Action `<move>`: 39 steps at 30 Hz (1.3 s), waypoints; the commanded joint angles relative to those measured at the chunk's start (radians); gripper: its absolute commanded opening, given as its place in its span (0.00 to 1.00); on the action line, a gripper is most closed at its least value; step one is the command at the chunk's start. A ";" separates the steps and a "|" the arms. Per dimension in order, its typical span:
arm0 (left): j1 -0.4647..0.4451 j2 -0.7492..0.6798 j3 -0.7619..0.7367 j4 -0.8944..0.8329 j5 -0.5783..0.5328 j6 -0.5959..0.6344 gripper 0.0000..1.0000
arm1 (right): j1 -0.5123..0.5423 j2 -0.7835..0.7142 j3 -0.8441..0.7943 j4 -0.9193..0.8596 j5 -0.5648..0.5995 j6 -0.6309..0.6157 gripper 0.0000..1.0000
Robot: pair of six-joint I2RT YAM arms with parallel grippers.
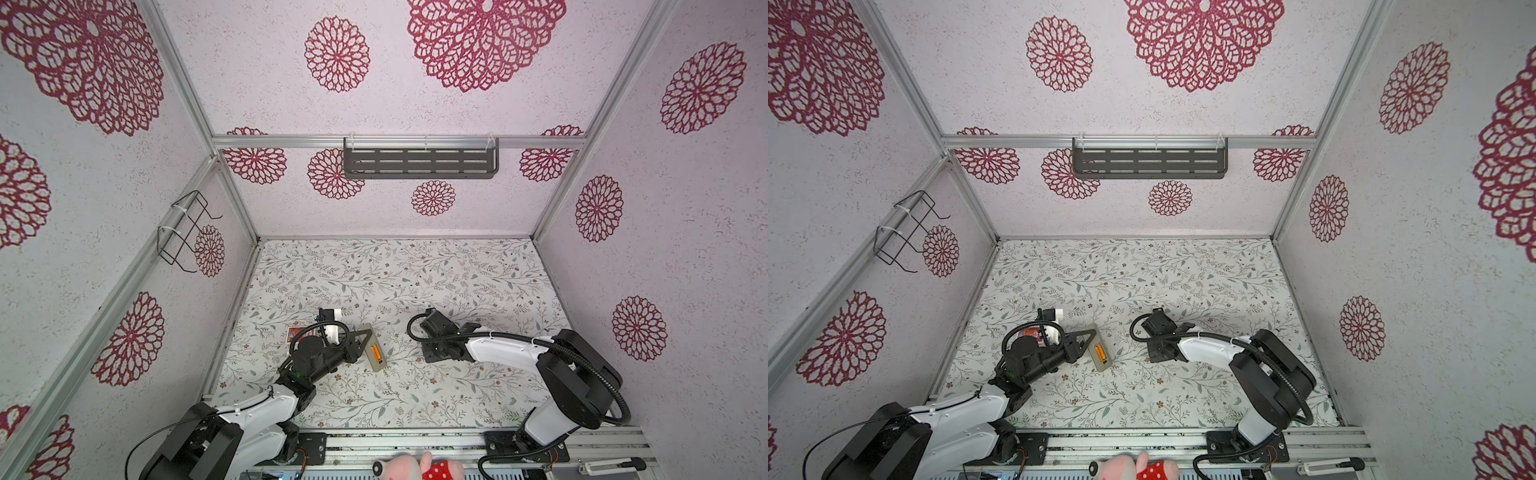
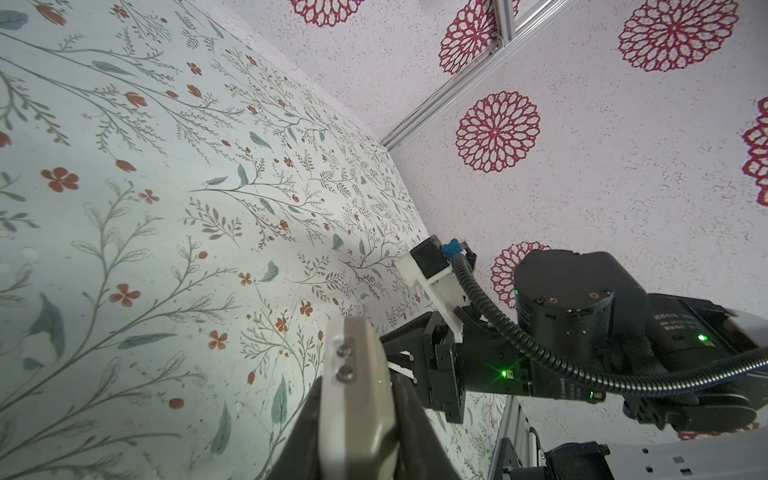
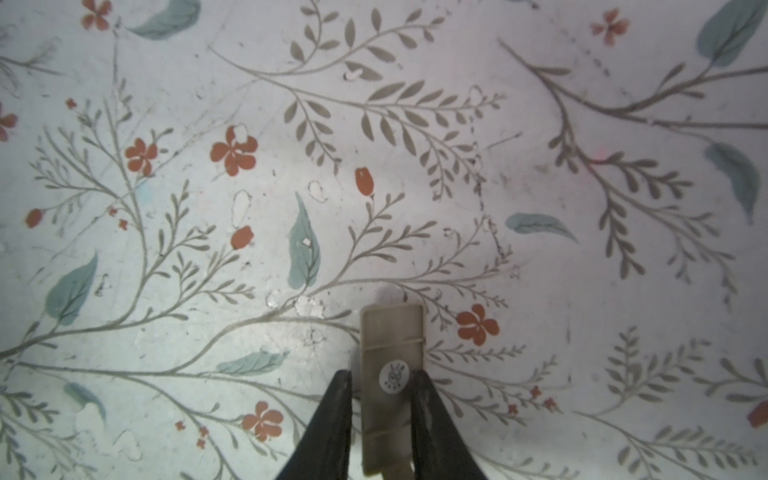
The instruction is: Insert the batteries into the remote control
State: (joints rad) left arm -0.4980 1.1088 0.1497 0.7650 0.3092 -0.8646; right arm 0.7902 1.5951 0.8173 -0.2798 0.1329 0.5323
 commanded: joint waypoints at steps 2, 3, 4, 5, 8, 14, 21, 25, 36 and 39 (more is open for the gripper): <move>0.007 -0.024 0.005 0.023 0.013 0.013 0.00 | -0.029 0.003 -0.047 -0.073 -0.038 0.002 0.26; 0.006 -0.026 0.005 0.021 0.013 0.013 0.00 | -0.033 0.000 -0.051 -0.069 -0.044 0.000 0.26; 0.006 -0.027 0.005 0.020 0.014 0.013 0.00 | -0.035 -0.003 -0.053 -0.063 -0.052 -0.001 0.26; 0.005 -0.030 0.005 0.018 0.014 0.015 0.00 | -0.036 -0.004 -0.054 -0.061 -0.057 -0.003 0.26; 0.006 -0.032 0.005 0.017 0.011 0.015 0.00 | -0.040 -0.007 -0.052 -0.061 -0.072 -0.011 0.25; 0.006 -0.029 0.007 0.019 0.013 0.015 0.00 | -0.052 -0.025 -0.055 -0.048 -0.122 -0.024 0.25; 0.006 -0.028 0.007 0.018 0.015 0.015 0.00 | -0.055 -0.045 -0.039 -0.070 -0.109 -0.040 0.26; 0.006 -0.023 0.008 0.020 0.016 0.015 0.00 | -0.041 -0.060 -0.009 -0.110 -0.060 -0.049 0.26; 0.006 -0.014 0.007 0.029 0.019 0.013 0.00 | 0.007 -0.052 0.053 -0.140 0.000 -0.065 0.33; 0.006 -0.013 0.008 0.032 0.020 0.013 0.00 | 0.009 -0.050 0.062 -0.147 0.013 -0.068 0.34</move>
State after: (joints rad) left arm -0.4973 1.0935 0.1497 0.7624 0.3134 -0.8642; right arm 0.7929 1.5608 0.8539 -0.3916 0.1066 0.4805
